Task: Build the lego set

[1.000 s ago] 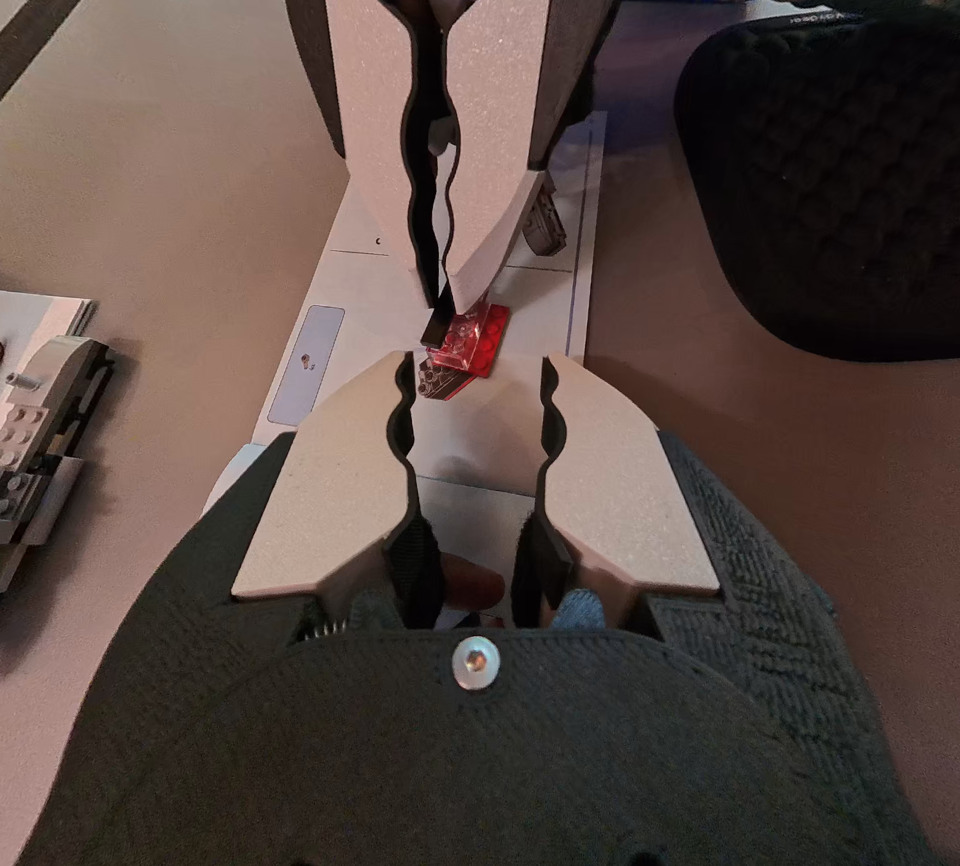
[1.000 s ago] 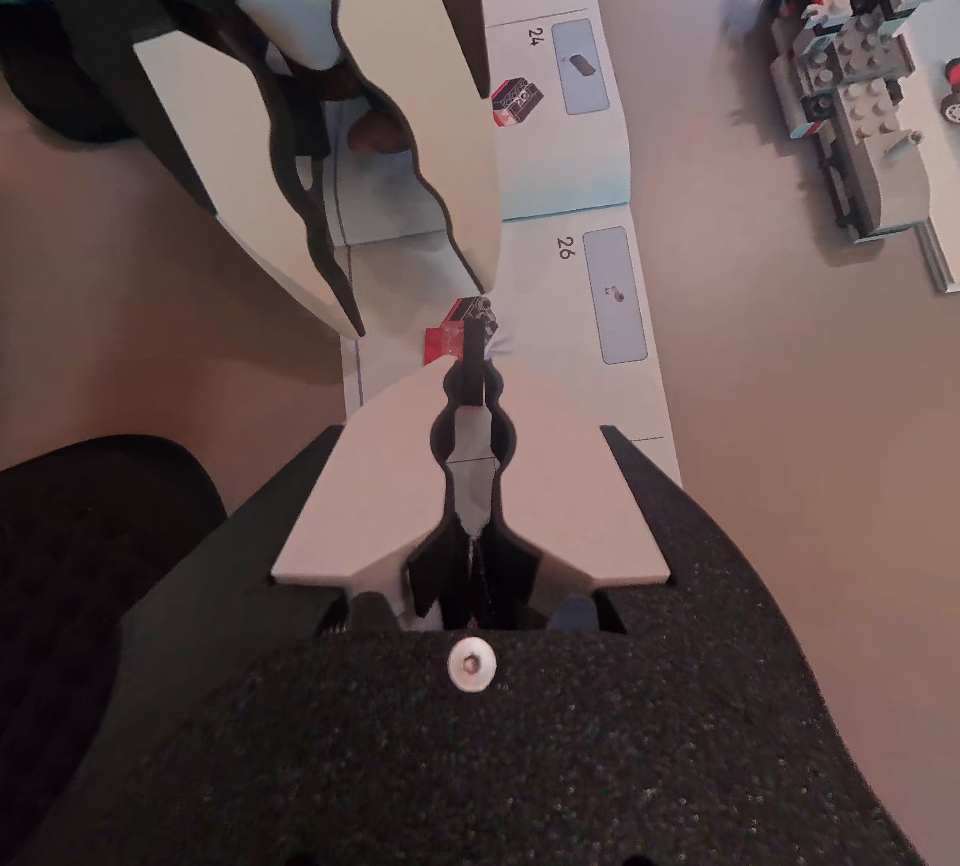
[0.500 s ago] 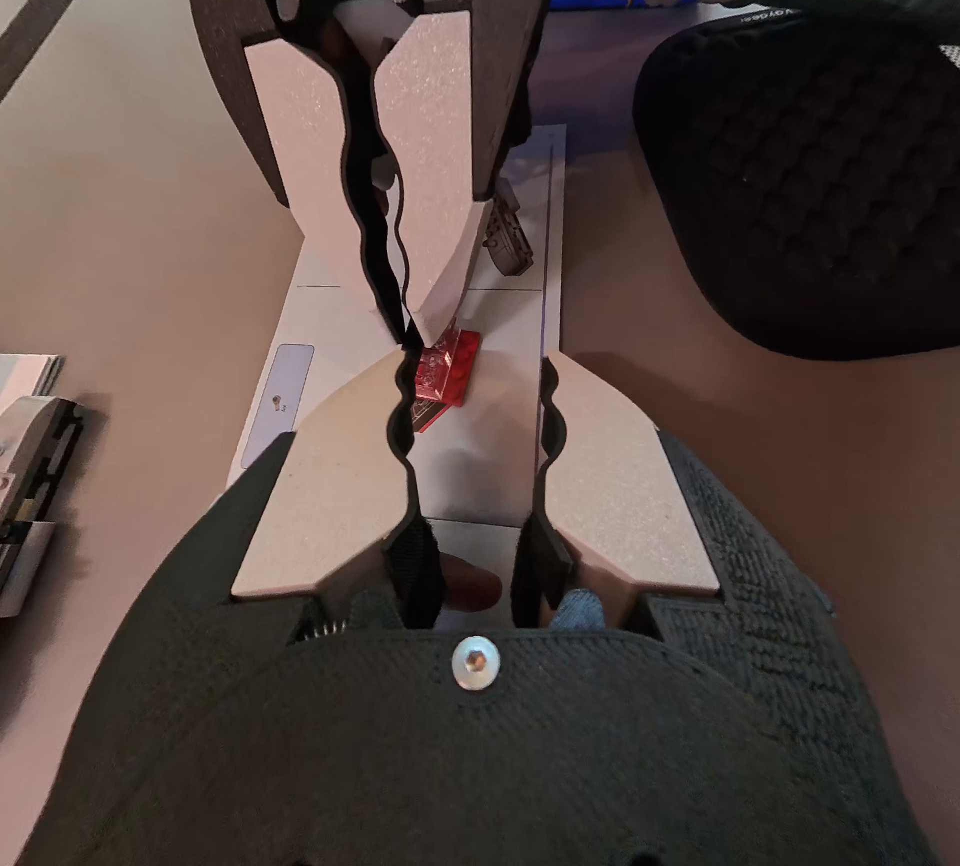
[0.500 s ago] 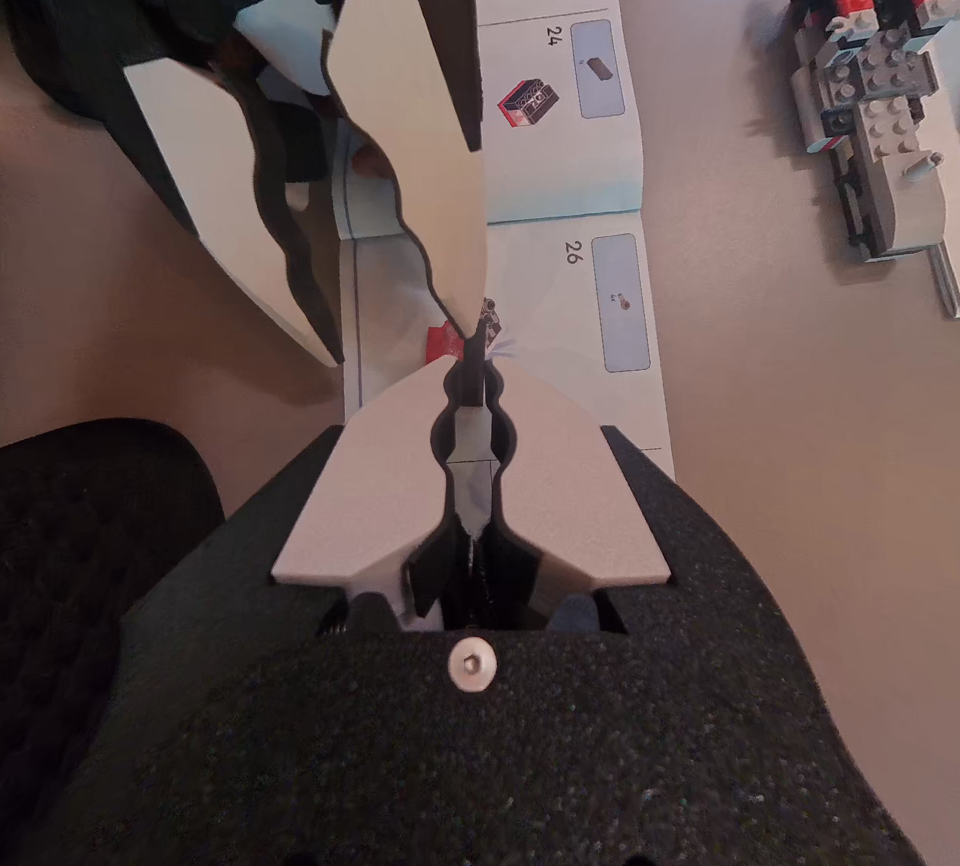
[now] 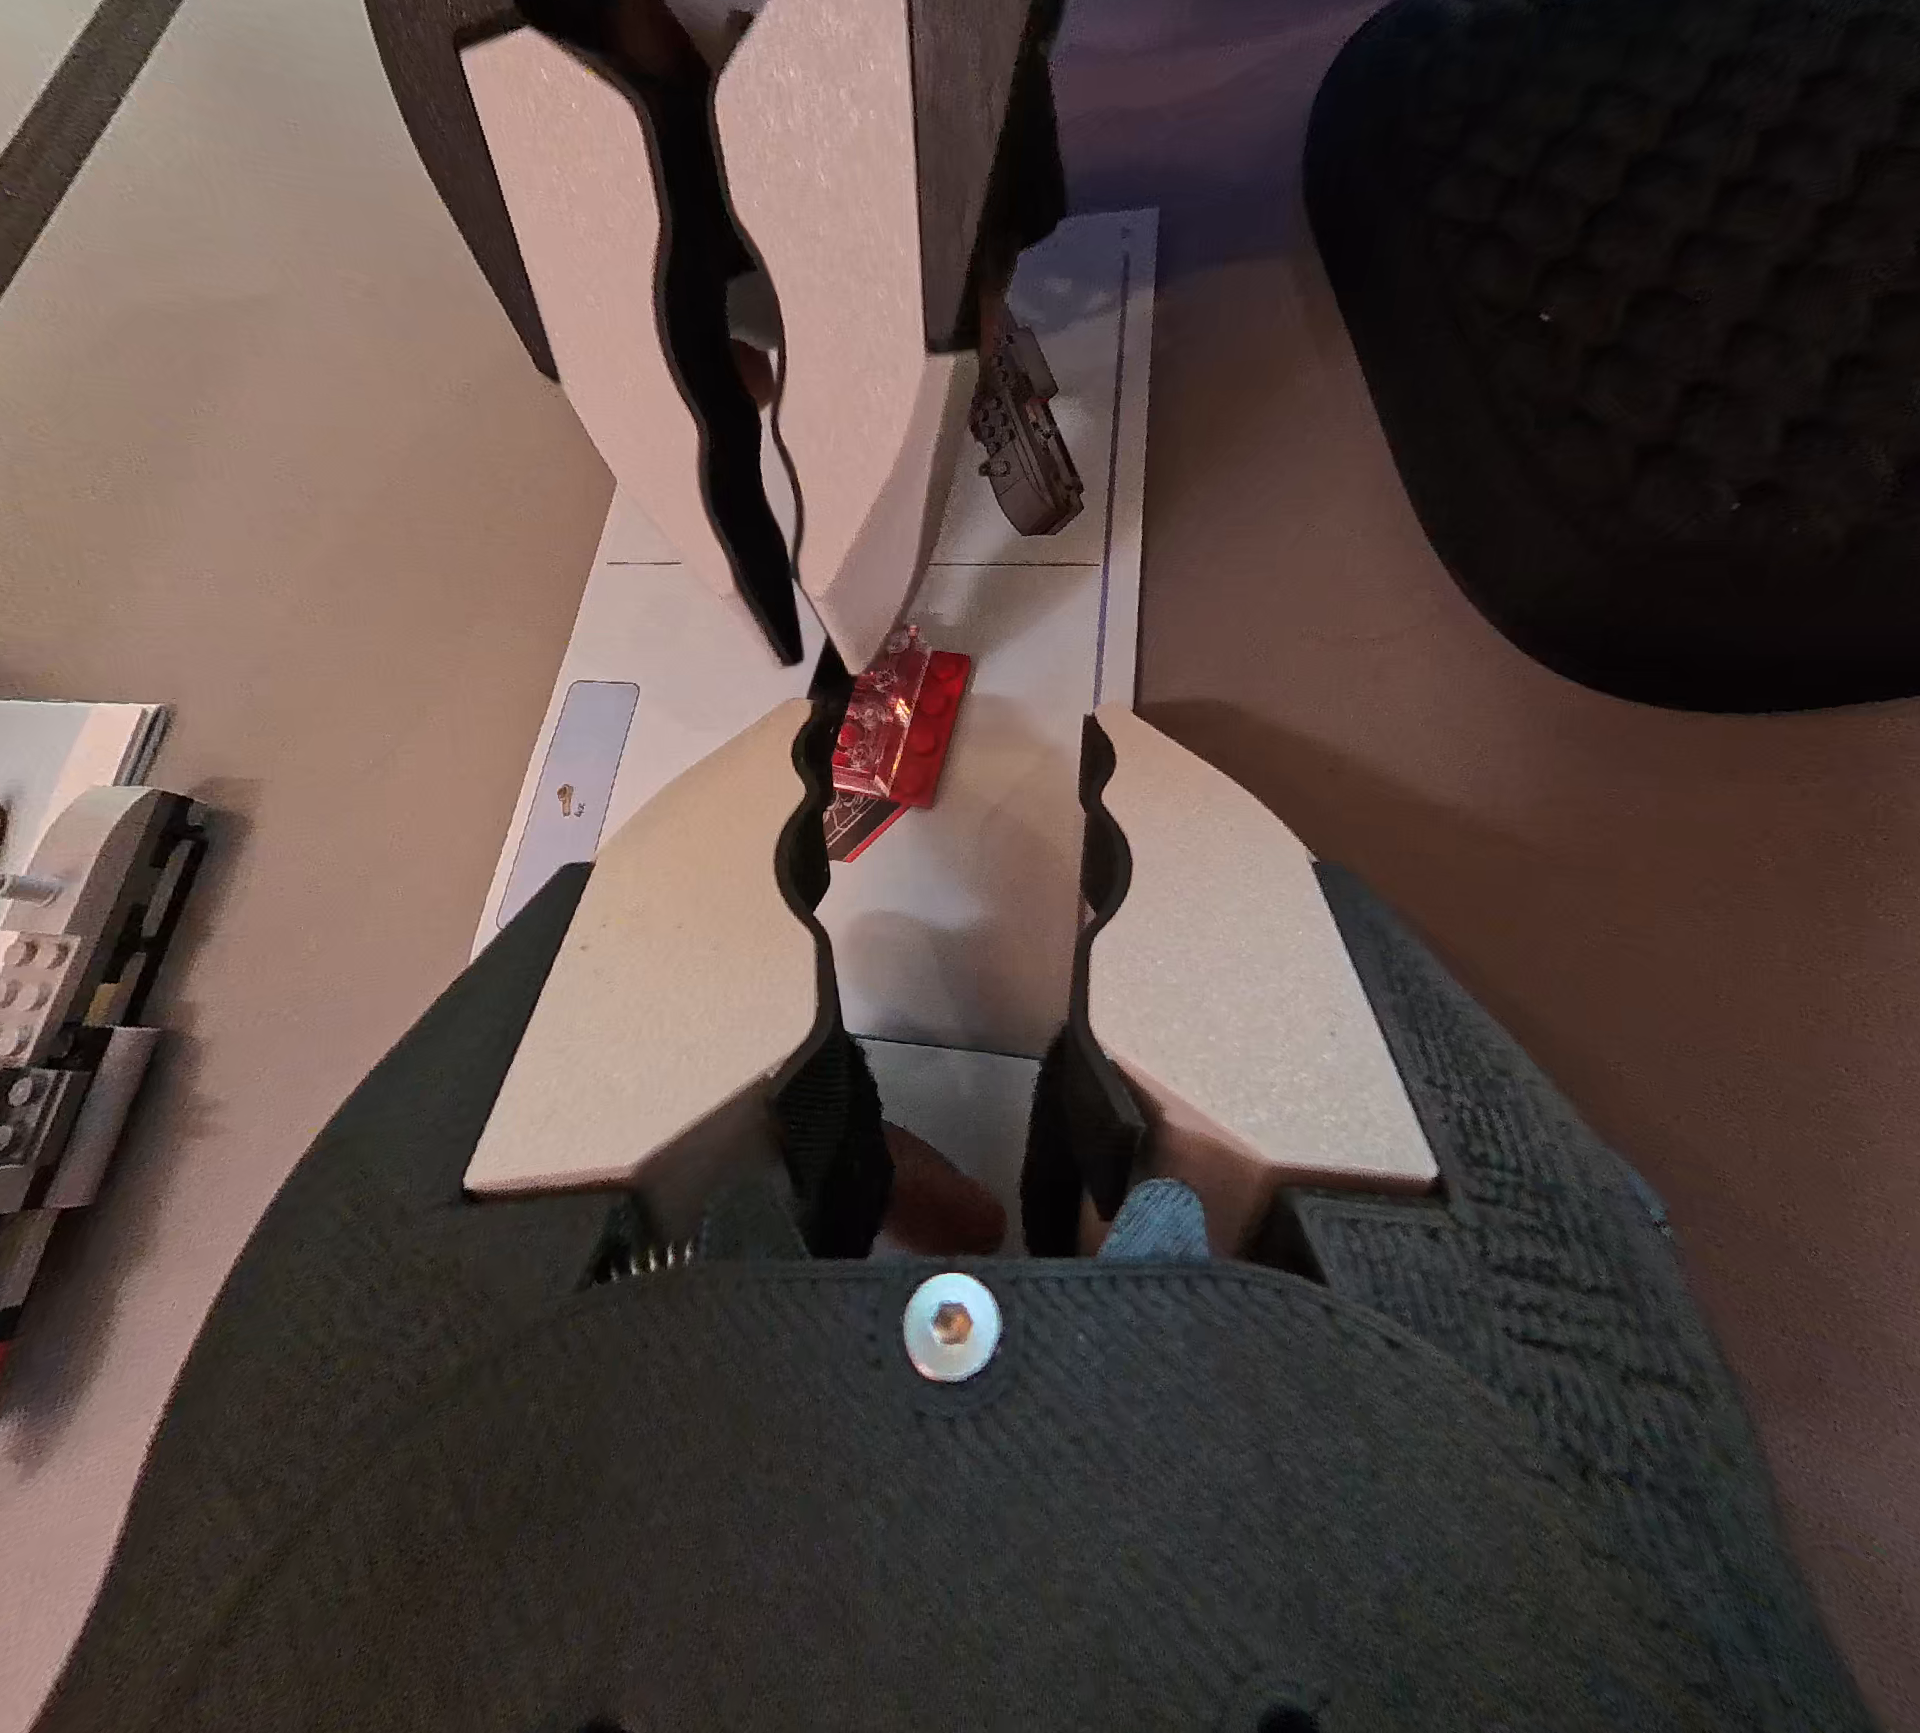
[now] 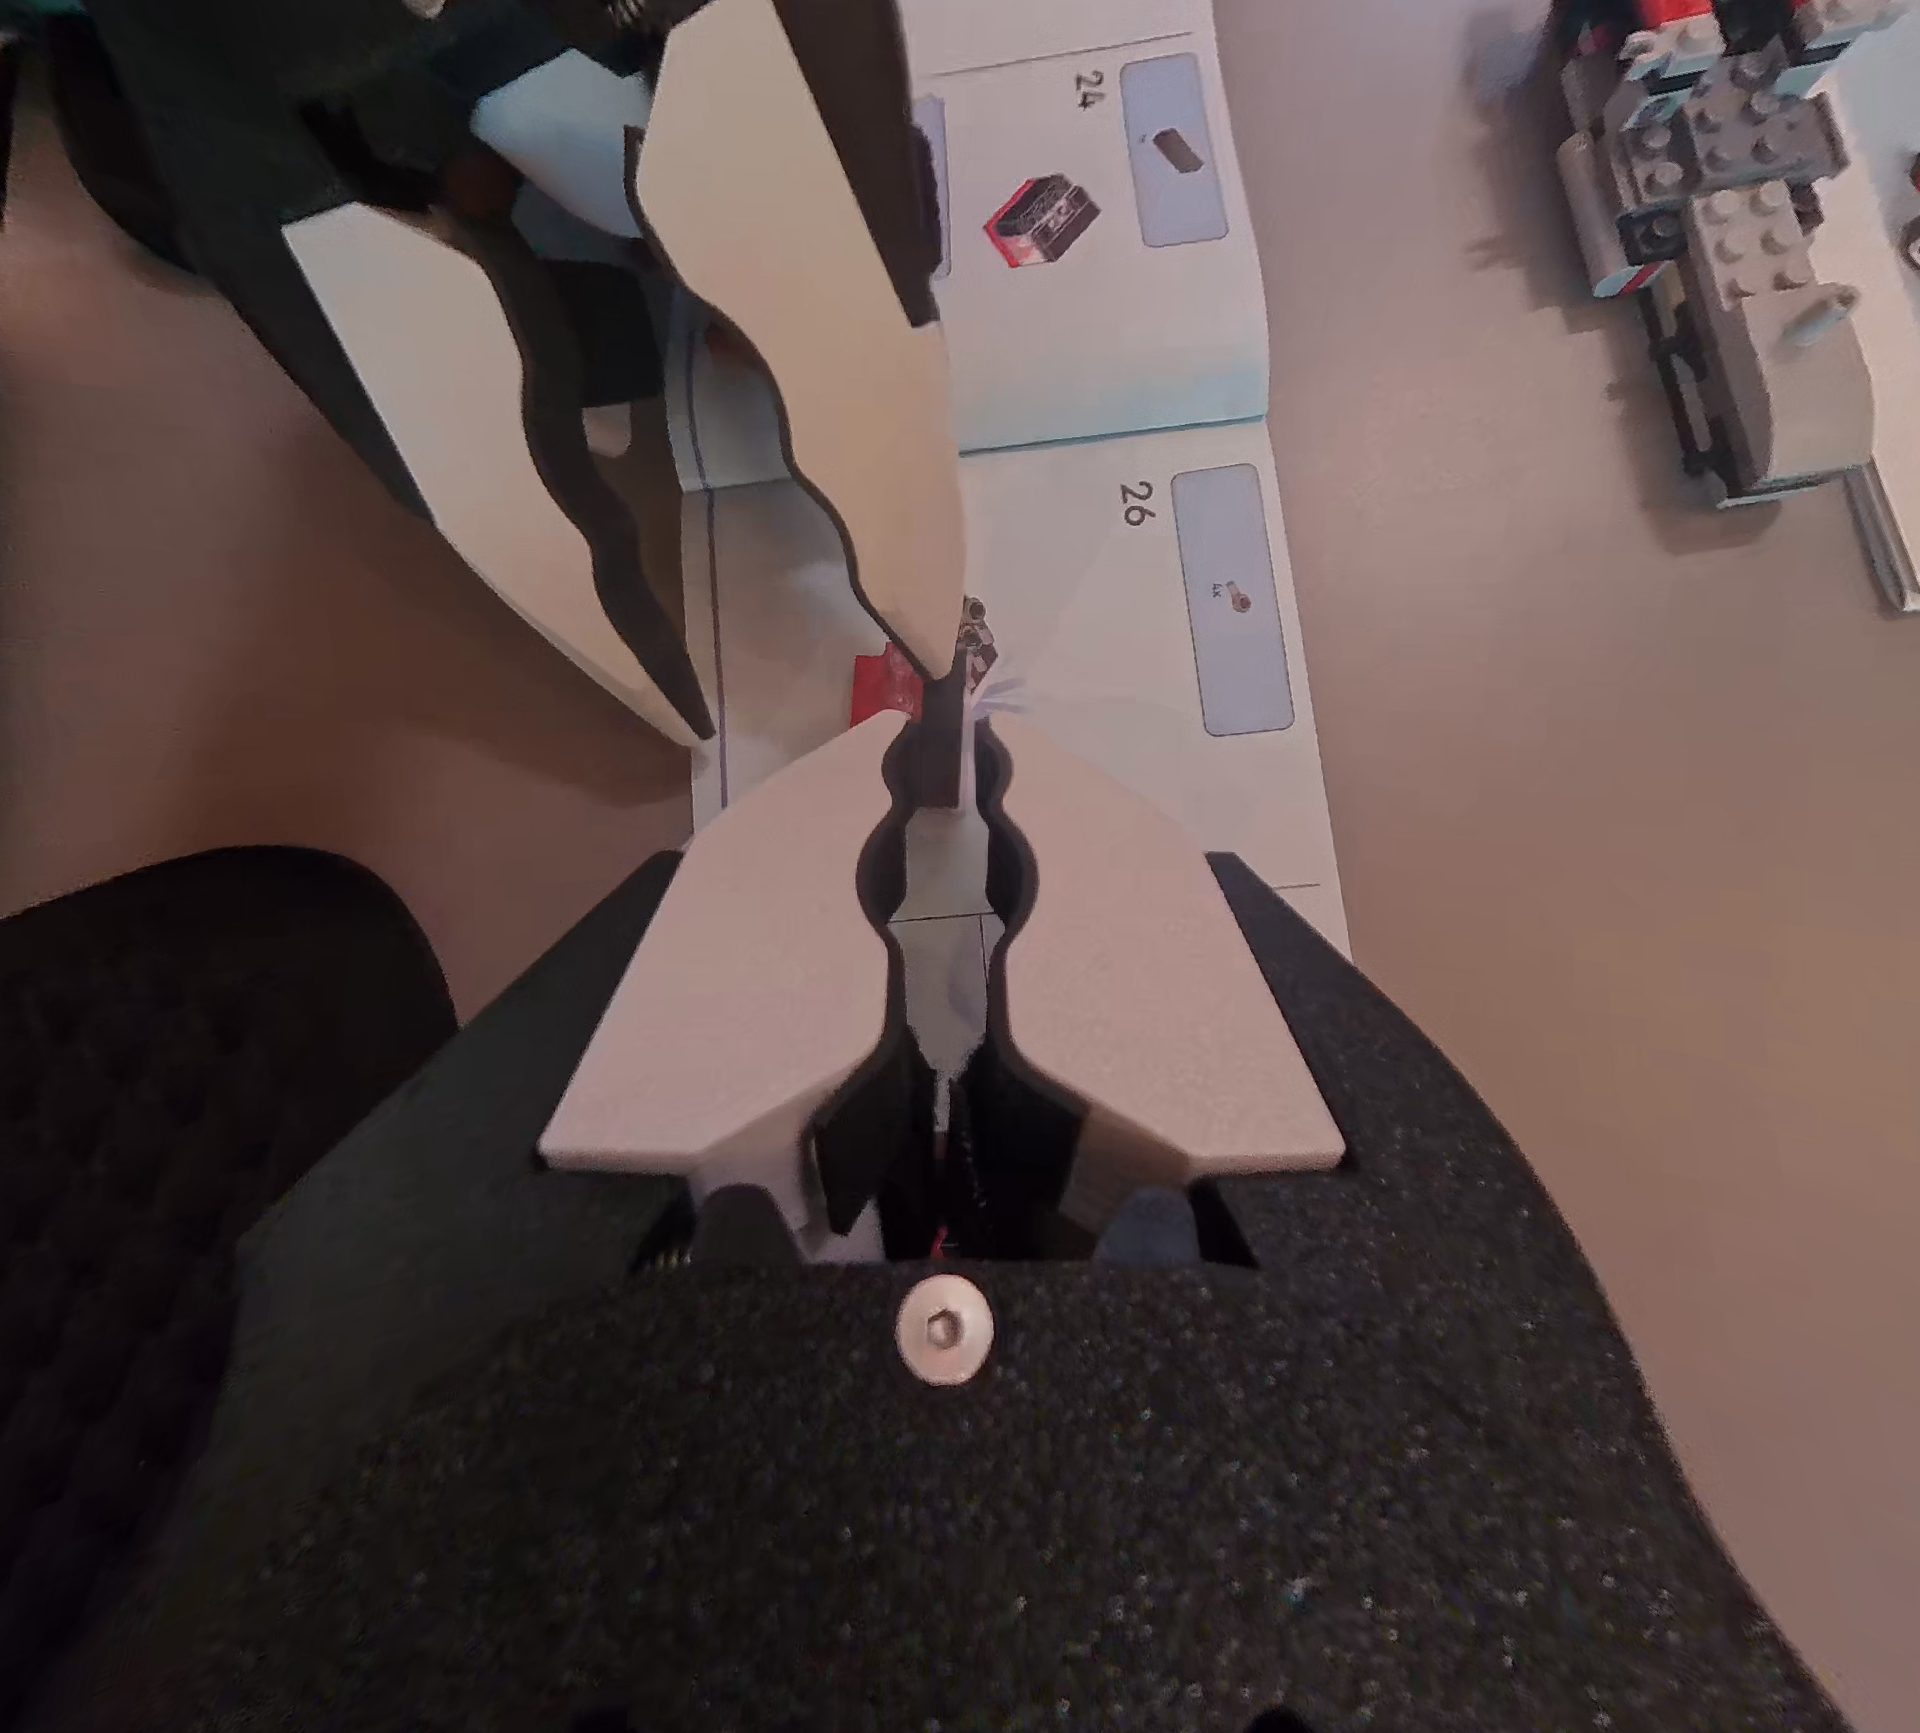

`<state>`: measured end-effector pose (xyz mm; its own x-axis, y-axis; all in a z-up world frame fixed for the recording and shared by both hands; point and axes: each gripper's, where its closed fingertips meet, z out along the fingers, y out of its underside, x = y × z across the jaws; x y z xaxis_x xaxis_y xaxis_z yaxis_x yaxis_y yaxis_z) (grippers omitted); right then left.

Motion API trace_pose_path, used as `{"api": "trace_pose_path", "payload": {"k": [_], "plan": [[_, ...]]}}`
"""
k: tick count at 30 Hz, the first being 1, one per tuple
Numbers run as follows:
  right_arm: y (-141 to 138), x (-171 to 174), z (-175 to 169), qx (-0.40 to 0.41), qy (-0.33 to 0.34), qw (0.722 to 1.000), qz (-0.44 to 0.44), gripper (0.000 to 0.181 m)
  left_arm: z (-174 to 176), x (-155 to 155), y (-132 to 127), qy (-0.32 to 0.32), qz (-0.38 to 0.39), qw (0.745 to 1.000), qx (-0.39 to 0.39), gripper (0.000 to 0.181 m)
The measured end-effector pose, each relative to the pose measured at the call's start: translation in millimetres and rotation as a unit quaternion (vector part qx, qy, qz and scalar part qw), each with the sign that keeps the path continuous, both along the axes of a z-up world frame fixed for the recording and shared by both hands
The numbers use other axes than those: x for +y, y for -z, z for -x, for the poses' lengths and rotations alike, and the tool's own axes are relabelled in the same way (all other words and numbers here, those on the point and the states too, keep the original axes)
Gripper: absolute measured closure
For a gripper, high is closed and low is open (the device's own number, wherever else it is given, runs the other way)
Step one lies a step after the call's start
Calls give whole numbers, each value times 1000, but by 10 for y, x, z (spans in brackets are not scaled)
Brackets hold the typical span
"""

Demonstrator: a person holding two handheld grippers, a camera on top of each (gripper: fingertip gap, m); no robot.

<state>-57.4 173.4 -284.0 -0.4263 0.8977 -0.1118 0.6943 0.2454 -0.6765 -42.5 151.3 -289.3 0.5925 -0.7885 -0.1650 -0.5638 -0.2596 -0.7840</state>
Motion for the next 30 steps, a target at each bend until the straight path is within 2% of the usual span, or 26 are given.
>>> {"api": "trace_pose_path", "payload": {"k": [4,11,18,25,30], "plan": [[-147,74,-13,36,41,998,33,178,6,8,3,-4,-6,1000,6,137],[-11,-3,-70,17,47,998,26,181,19,25,8,-11,-18,1000,18,141],[-1,-10,-60,9,56,998,34,181,38,41,8,-18,-29,999,26,147],[9,-26,-34,14,59,998,-11,181,62,67,16,-31,-51,997,51,152],[14,-27,-44,3,77,997,12,181,76,83,15,-39,-56,996,55,156]]}}
